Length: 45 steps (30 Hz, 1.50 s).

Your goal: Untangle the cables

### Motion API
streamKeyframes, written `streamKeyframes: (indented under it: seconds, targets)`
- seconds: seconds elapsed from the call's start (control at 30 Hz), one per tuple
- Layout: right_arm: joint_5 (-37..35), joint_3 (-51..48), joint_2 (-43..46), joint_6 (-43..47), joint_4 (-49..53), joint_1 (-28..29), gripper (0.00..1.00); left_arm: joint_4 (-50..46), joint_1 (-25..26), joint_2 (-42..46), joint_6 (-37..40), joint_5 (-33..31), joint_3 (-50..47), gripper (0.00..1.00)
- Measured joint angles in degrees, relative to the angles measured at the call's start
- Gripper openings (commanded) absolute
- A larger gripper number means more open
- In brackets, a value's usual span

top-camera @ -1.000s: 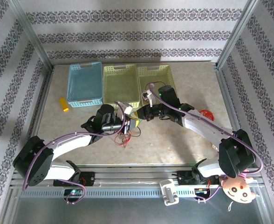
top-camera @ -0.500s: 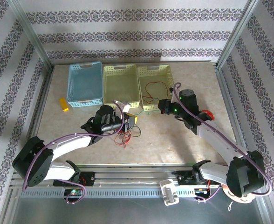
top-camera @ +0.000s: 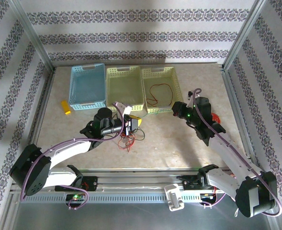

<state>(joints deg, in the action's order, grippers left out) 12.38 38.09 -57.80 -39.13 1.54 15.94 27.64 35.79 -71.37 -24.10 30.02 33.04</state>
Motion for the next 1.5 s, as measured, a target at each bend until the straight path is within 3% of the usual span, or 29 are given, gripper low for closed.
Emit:
streamKeyframes:
  seconds: [0.2, 0.33, 0.4, 0.43, 0.47, 0.5, 0.67, 0.87, 1.0, 1.13, 1.4, 1.43, 1.5]
  targets:
    - [1.40, -0.02, 0.02, -1.99, 0.39, -0.11, 0.00, -0.02, -1.51, 2.03, -0.85, 2.51, -2.47, 0.00]
    - [-0.28, 0.61, -1.20, -0.61, 0.44, -1.64, 0.00, -2.84, -3.32, 2.82, -0.68, 0.55, -3.85, 0.38]
    - [-4.31, 2.05, -2.82, 0.90, 0.66, -3.52, 0.00, -4.72, -4.96, 3.28, -1.01, -1.84, -5.18, 0.63]
    - [-6.14, 3.13, -3.72, 1.77, 0.85, -3.23, 0.00, -5.42, -5.55, 3.34, -1.25, -3.13, -5.66, 0.72]
    - [-7.54, 4.33, -4.55, 2.62, 0.98, -1.99, 0.00, -5.75, -5.70, 3.52, -1.55, -4.31, -6.08, 0.90]
    - [-8.35, 5.33, -5.22, 3.23, 0.96, -0.83, 0.00, -6.08, -5.79, 3.91, -1.70, -5.18, -6.25, 1.00]
    - [-12.26, 11.78, -11.10, 5.05, 0.20, 4.66, 0.00, -8.11, -5.92, 10.91, -2.21, -15.74, -6.29, 0.99]
    - [-16.79, 25.81, -25.88, 6.45, 0.11, 9.66, 0.00, -19.19, -6.51, 23.30, -7.56, -45.09, -5.88, 0.99]
    - [-18.73, 39.34, -38.07, 7.67, 1.07, 11.74, 0.00, -26.77, -7.04, 28.02, -9.70, -56.13, -5.81, 0.99]
    - [-20.24, 52.33, -49.70, 9.22, 3.17, 12.83, 0.00, -31.52, -7.04, 28.35, -10.49, -59.21, -5.79, 0.99]
    - [-18.32, 73.75, -69.92, 10.88, 11.34, 13.20, 0.00, -33.79, -7.04, 22.34, -10.40, -56.94, -4.33, 0.99]
    - [-17.33, 74.99, -71.52, 10.88, 12.28, 13.20, 0.07, -33.94, -7.04, 20.81, -10.21, -56.11, -3.39, 0.99]
    - [-15.19, 75.80, -73.55, 10.58, 13.66, 13.20, 0.38, -34.12, -7.04, 18.18, -9.66, -54.66, -1.51, 0.99]
